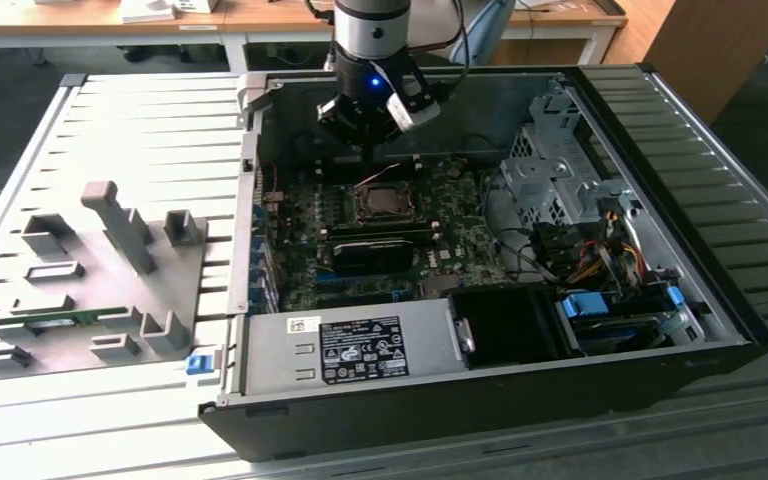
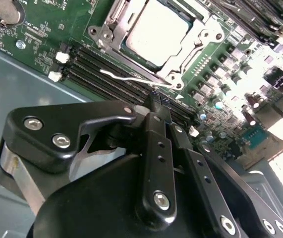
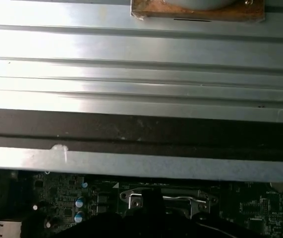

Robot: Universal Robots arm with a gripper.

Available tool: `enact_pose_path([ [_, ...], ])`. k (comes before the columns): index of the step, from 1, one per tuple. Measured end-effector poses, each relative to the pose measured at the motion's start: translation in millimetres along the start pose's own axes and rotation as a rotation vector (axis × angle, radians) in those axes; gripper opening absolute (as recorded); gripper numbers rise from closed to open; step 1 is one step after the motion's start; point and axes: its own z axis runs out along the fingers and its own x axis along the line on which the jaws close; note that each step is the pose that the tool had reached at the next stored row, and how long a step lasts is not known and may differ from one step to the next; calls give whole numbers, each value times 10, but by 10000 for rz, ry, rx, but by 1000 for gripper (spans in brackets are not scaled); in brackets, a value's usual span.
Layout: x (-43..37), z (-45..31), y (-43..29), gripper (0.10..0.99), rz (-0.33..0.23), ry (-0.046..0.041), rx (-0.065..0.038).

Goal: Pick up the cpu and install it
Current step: 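Install the first cpu locking lever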

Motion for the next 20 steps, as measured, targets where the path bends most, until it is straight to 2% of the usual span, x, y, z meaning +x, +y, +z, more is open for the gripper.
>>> enact_pose_path([
  [20, -58, 65, -6, 106, 6, 8, 1],
])
